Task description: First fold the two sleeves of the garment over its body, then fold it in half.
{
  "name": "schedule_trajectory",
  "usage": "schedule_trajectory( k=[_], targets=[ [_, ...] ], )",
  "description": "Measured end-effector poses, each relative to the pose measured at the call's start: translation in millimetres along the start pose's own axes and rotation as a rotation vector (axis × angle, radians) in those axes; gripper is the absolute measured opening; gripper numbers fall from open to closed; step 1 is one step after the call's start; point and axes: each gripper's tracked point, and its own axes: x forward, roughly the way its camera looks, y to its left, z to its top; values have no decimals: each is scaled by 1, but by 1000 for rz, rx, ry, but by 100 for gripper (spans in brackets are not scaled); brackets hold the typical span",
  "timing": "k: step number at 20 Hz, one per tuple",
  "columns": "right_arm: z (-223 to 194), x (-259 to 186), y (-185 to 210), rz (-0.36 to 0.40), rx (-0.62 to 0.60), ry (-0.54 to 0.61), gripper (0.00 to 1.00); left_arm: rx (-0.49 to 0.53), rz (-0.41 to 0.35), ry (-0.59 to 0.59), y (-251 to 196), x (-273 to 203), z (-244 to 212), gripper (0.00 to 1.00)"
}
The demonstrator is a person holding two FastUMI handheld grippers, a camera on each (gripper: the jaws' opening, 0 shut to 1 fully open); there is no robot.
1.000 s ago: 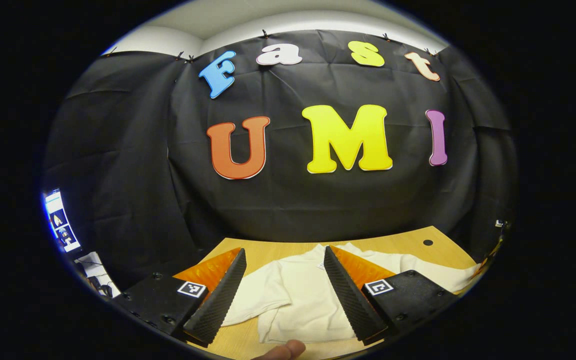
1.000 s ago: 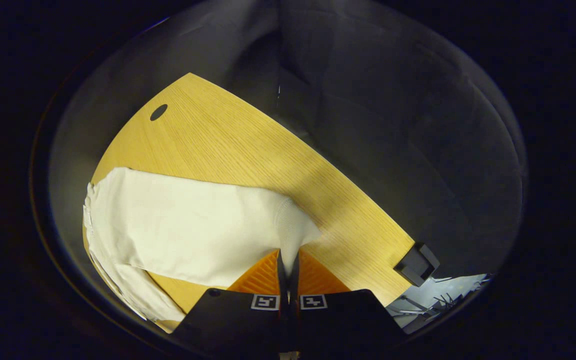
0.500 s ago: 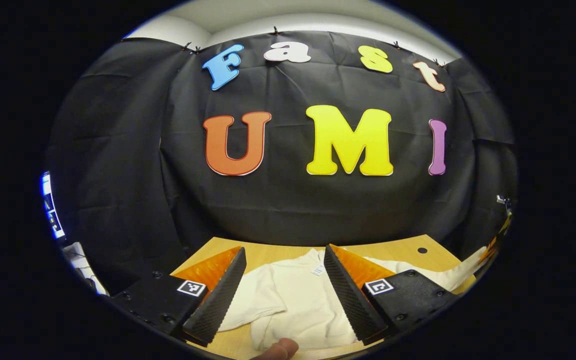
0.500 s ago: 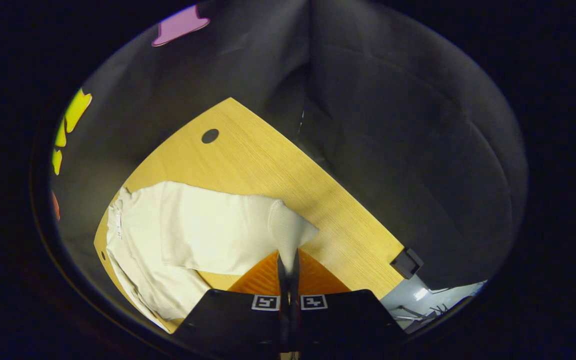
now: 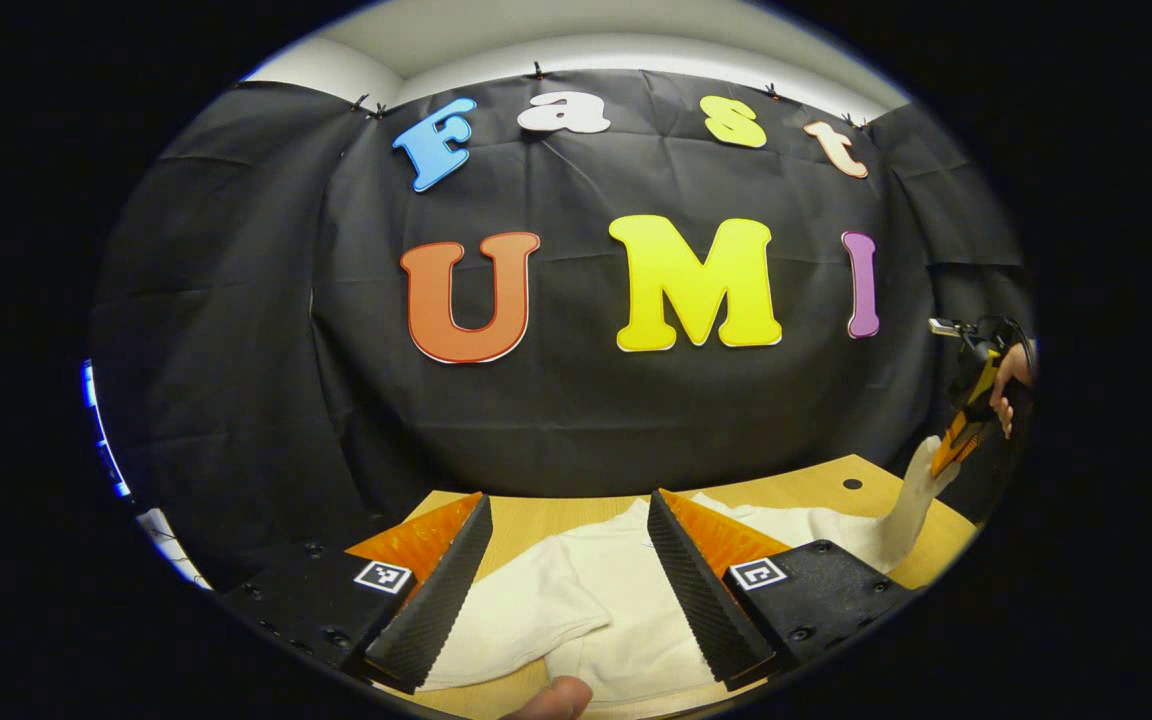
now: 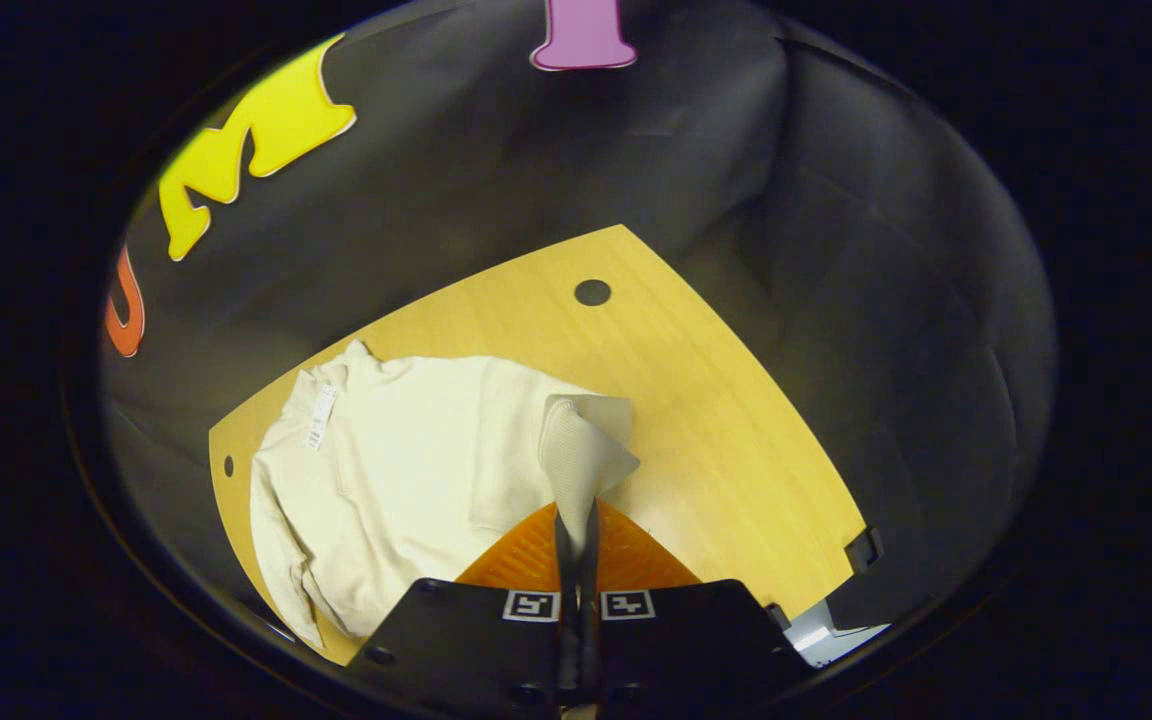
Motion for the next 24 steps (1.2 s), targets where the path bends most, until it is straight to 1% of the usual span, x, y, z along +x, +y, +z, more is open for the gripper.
schedule_trajectory(
  k=[5, 8, 10, 12, 14, 17, 20, 21, 24],
  targets=[
    [-6, 14, 91, 56, -74, 11, 1, -12, 22, 47, 34, -4, -21, 99],
    [-6, 23, 158, 133, -90, -4, 1, -14, 35, 53, 58, -5, -30, 99],
    [-9, 28, 208, 190, -98, -25, 0, -21, 49, 80, 74, -4, -41, 99],
    [-16, 38, 252, 230, -122, -25, 1, -30, 66, 100, 87, -4, -50, 99],
    [-30, 43, 297, 276, -140, -19, 1, -27, 92, 113, 104, -5, -57, 99],
    [-51, 47, 356, 330, -216, -13, 0, -39, 128, 133, 123, -8, -69, 99],
    [-87, 52, 411, 403, -290, 28, 0, -58, 171, 161, 140, -11, -84, 99],
    [-102, 53, 425, 419, -316, 45, 0, -70, 183, 172, 144, -11, -90, 99],
    [-129, 64, 449, 412, -404, 62, 1, -91, 212, 195, 153, -18, -104, 99]
  ],
)
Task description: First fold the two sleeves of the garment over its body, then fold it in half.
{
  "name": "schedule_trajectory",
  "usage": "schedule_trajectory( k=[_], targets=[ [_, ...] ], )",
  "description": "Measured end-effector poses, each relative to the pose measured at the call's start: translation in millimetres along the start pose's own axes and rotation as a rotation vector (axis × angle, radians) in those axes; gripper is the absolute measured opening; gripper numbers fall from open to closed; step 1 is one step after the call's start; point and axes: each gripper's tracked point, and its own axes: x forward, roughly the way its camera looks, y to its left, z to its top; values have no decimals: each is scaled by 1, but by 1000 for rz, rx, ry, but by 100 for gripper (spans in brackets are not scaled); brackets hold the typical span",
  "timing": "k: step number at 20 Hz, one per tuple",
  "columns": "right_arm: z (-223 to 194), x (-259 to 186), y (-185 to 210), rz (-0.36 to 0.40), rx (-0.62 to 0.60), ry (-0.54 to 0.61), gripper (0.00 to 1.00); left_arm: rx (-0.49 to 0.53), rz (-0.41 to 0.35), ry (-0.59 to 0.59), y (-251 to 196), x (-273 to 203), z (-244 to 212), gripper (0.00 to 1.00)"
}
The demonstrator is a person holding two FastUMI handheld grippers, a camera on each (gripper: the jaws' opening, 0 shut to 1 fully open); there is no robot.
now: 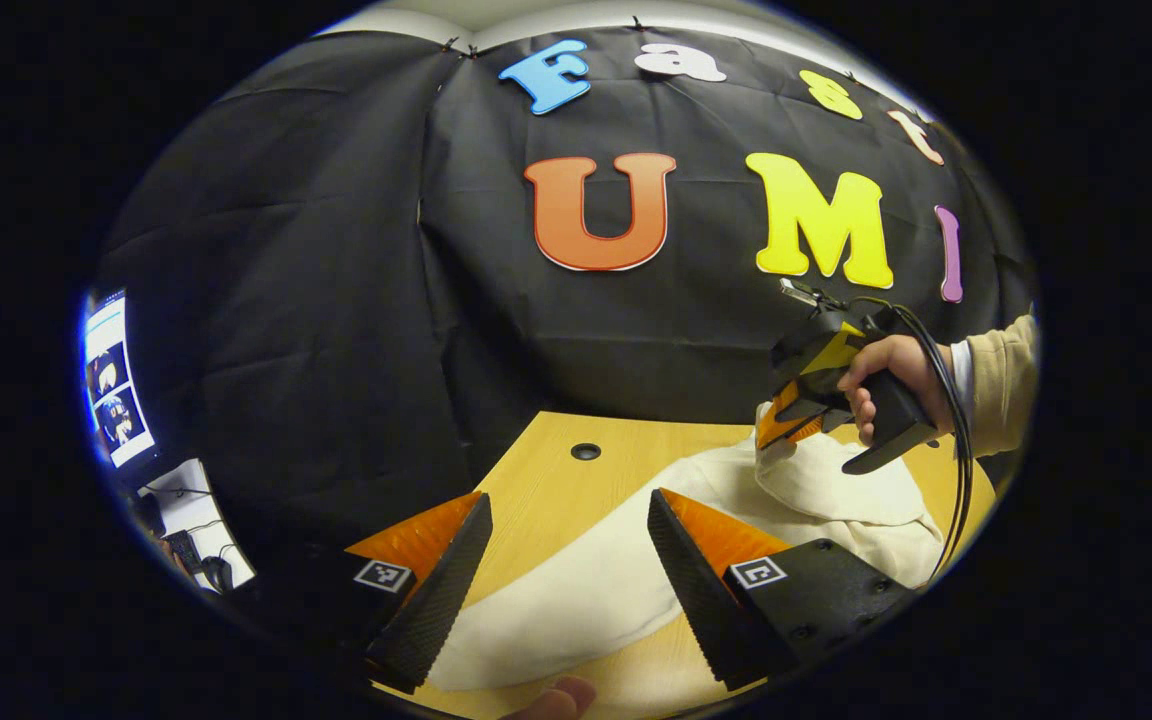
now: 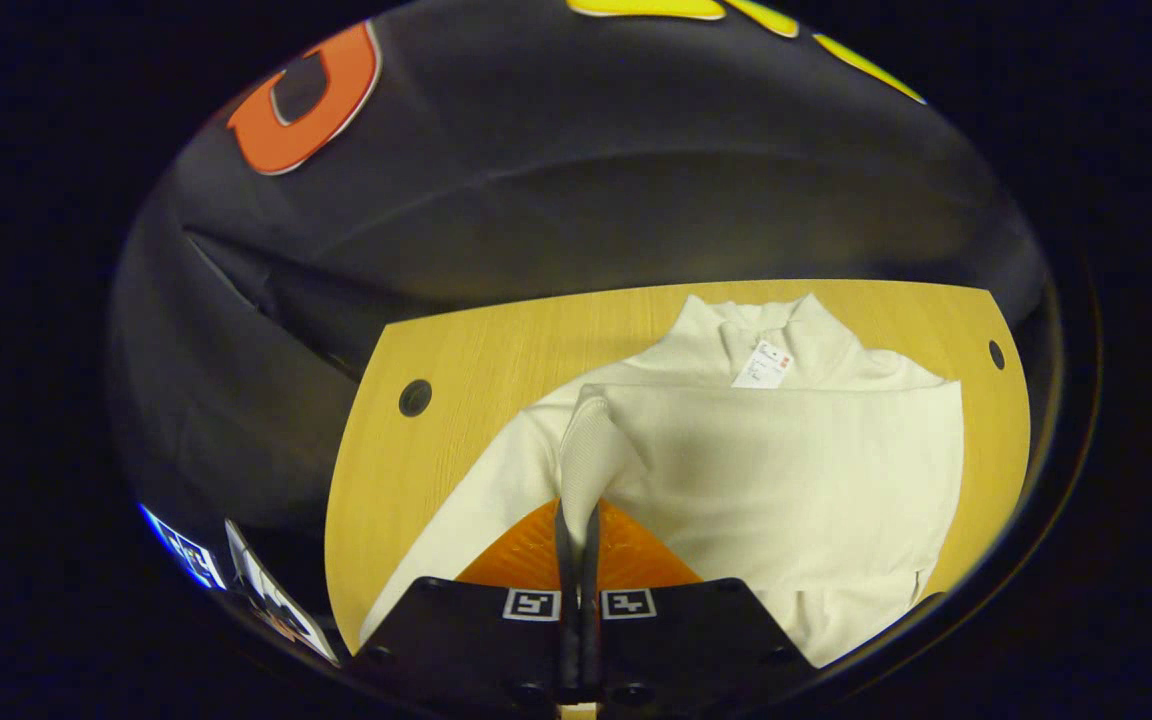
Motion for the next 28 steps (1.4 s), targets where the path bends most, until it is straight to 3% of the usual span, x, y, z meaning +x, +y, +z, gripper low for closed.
schedule_trajectory(
  k=[5, 8, 10, 12, 13, 14, 15, 17, 19, 21, 28],
  targets=[
    [-27, 35, 8, -3, -19, 83, 1, -27, 47, 35, 11, 0, -21, 99],
    [-23, 37, 9, 25, 15, 68, 3, 2, 55, 40, 8, 0, -33, 99],
    [-20, 34, 8, 41, 0, 48, 11, 24, 49, 51, 5, 1, -42, 99],
    [-14, 21, 14, 86, -6, 9, 10, 39, 49, 51, 0, -3, -45, 100],
    [-9, 13, 20, 122, -6, -20, 29, 39, 56, 51, -1, -6, -46, 100],
    [-3, 4, 22, 135, -14, -48, 29, 27, 54, 57, -3, -8, -50, 99],
    [4, -8, 23, 142, -22, -77, 52, 12, 57, 72, -5, -10, -56, 100],
    [17, -36, 27, 165, -35, -137, 80, -10, 86, 109, 0, -9, -70, 99],
    [31, -64, 22, 164, -71, -205, 84, -18, 121, 125, 9, -11, -78, 100],
    [47, -94, 8, 113, -142, -299, 89, -35, 149, 142, 17, -13, -85, 99],
    [61, -250, -46, 83, -177, -546, 90, -121, 254, 272, 46, -22, -129, 99]
  ],
)
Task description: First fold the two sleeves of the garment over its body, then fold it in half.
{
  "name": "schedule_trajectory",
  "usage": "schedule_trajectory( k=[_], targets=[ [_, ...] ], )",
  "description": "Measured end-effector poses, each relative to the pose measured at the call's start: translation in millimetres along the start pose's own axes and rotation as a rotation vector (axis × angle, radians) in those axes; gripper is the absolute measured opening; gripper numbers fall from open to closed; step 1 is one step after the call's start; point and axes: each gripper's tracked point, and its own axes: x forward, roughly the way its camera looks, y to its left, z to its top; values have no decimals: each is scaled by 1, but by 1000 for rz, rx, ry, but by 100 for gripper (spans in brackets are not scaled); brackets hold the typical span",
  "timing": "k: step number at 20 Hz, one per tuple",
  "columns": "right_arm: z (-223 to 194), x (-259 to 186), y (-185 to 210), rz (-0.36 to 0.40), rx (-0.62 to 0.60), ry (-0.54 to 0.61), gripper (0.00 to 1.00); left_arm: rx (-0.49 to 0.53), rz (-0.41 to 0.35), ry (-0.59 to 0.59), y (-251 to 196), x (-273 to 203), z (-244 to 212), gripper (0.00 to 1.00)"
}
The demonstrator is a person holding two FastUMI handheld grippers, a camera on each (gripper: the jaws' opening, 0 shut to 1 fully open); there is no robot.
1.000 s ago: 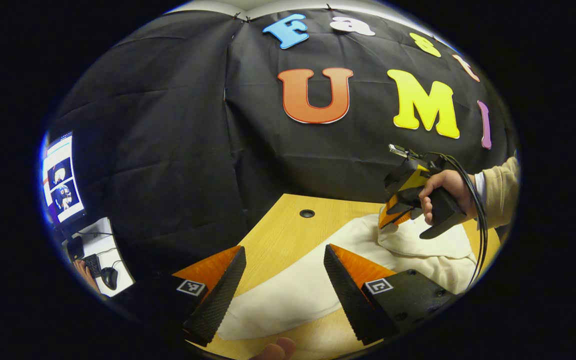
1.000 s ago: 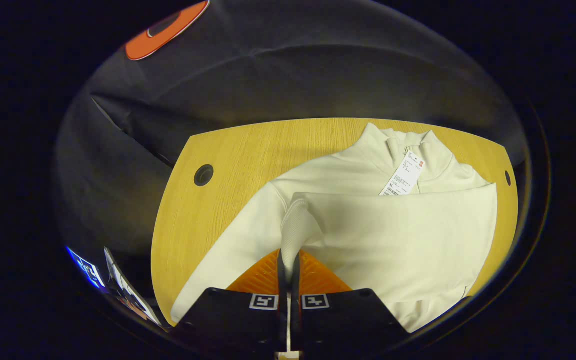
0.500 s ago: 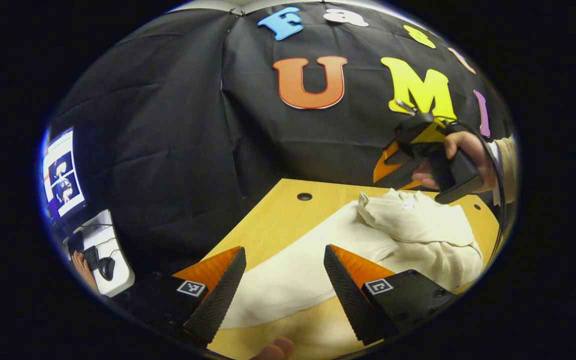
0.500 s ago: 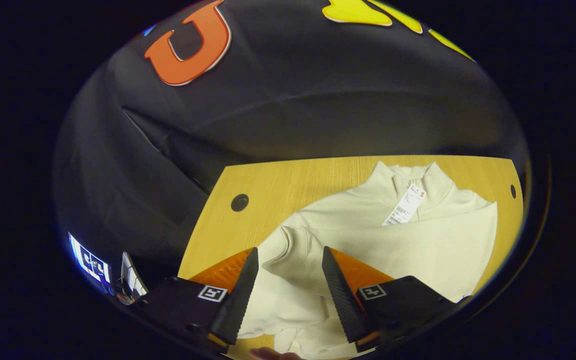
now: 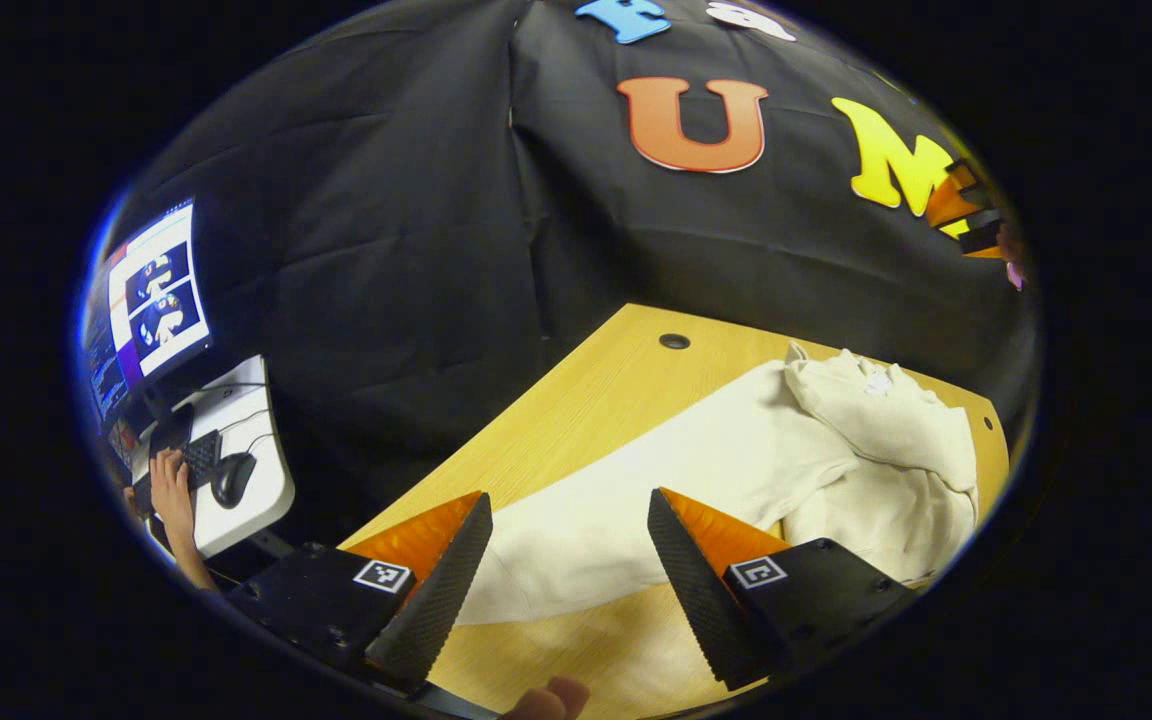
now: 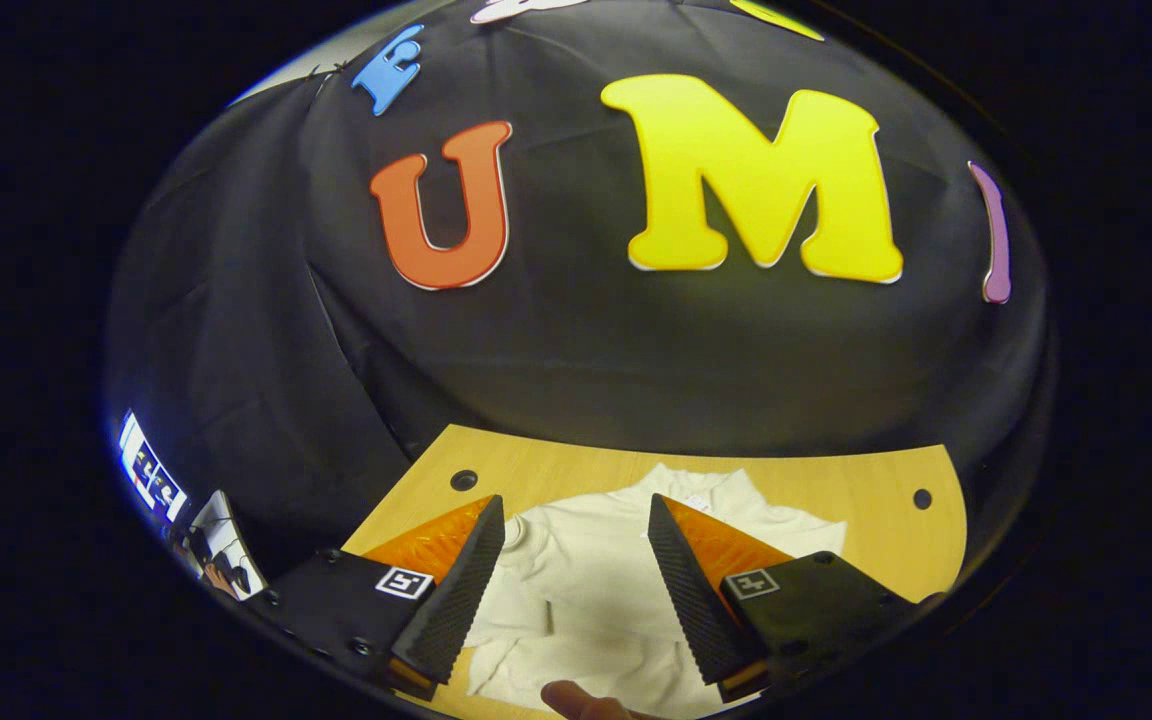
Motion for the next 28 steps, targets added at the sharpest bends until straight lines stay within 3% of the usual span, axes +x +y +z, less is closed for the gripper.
schedule_trajectory(
  k=[5, 9, 13, 18, 23, 28],
  targets=[
    [17, -95, -68, -53, 3, -95, 91, -85, 103, 98, 28, 6, -33, 100],
    [-11, -158, -103, -61, 23, -79, 91, -167, 202, 177, 52, 13, -52, 99],
    [-30, -197, -127, -105, -28, -106, 92, -285, 228, 284, 59, 29, -66, 99],
    [-55, -213, -135, -134, -54, -80, 92, -462, 265, 436, 61, 39, -93, 100],
    [-72, -213, -133, -138, -18, -45, 92, -404, 277, 536, 62, 48, -91, 98],
    [-76, -219, -134, -153, -14, -62, 92, -449, 247, 702, 61, 50, -93, 99]
  ],
)
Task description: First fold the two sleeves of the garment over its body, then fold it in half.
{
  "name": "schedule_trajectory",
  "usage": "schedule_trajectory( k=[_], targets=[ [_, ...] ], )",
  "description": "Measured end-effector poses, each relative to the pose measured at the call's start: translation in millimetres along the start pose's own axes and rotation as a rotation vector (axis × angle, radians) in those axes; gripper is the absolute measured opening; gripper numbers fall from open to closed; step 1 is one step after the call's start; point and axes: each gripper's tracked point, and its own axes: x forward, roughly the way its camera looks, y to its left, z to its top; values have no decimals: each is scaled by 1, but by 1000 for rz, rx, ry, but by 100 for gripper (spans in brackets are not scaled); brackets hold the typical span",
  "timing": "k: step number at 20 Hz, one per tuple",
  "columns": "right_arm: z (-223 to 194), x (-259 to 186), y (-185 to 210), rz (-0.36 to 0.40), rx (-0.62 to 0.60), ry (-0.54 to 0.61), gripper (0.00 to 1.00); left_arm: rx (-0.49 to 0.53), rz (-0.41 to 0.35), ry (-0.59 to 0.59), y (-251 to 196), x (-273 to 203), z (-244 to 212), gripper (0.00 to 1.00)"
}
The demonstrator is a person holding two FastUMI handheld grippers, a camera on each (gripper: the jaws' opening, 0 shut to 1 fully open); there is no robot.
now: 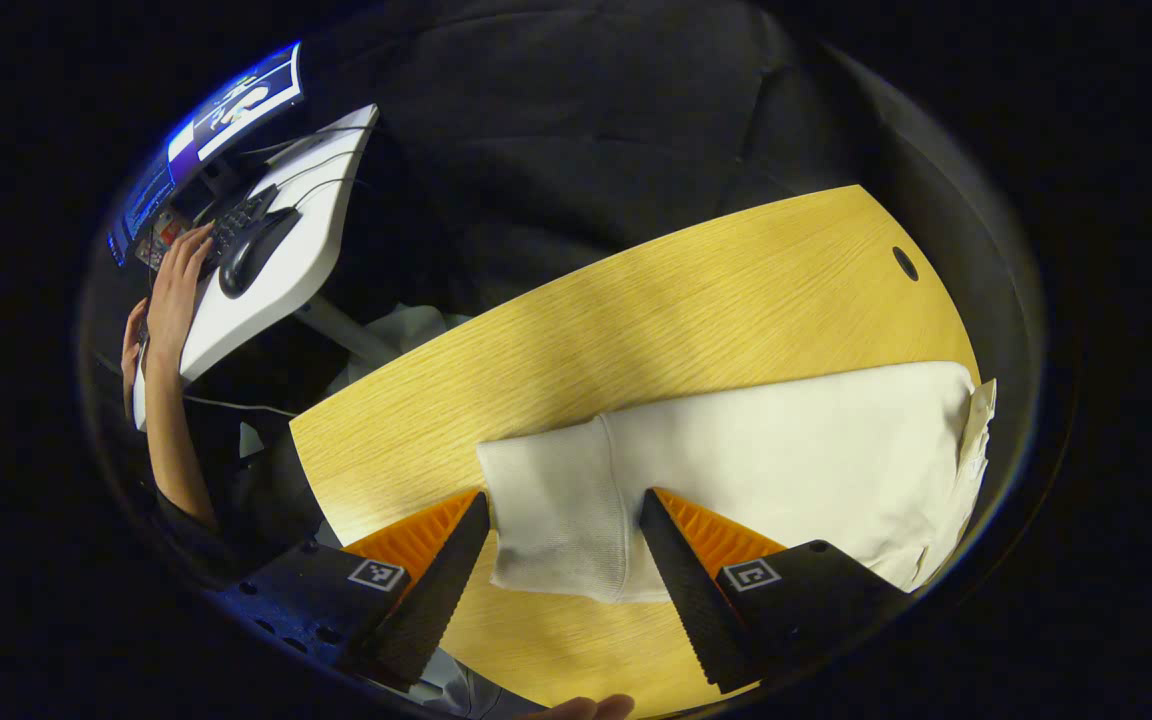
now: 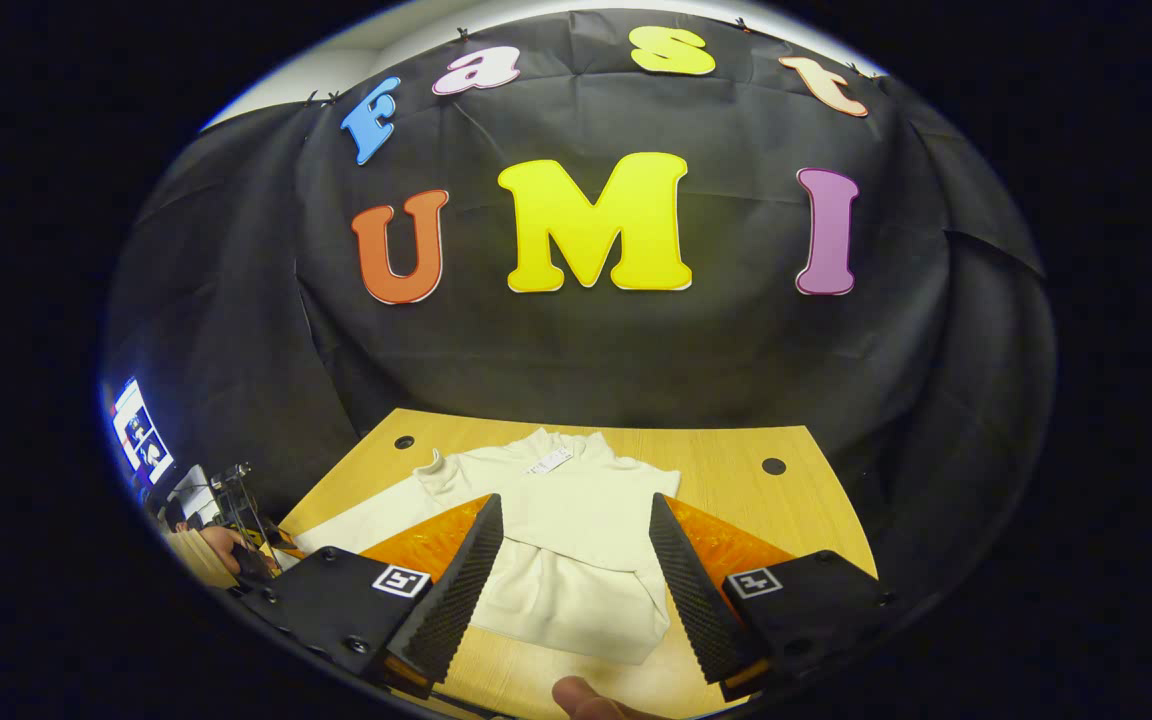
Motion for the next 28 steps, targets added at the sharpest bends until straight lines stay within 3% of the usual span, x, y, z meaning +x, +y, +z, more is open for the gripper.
schedule_trajectory(
  k=[3, 4, 5, 10, 14, 17, 19, 23, 28],
  targets=[
    [-2, -6, 1, 1, -6, -27, 92, -2, -6, 67, 1, 1, 0, 99],
    [-2, -9, 1, 0, -10, -38, 92, 1, -9, 73, 1, 2, 1, 90],
    [-4, -10, 1, 2, -23, -54, 92, 5, -9, 86, 2, 2, 1, 99],
    [-16, -24, -6, 14, -36, -82, 92, 41, -25, 178, -2, 3, 0, 93],
    [-14, -32, -13, 40, -6, -102, 92, 42, -44, 201, -3, 3, 1, 63],
    [-17, -36, -22, 19, -20, -107, 91, 42, -65, 199, -13, 3, 0, 28],
    [-20, -38, -24, 29, -25, -97, 91, 39, -48, 198, -13, 3, 1, 14],
    [-25, -38, -23, 43, -53, -80, 92, 52, -61, 219, -21, 0, -1, 4],
    [-21, -39, -22, 68, -75, -80, 92, 91, -97, 168, -34, -25, 11, 4]
  ],
)
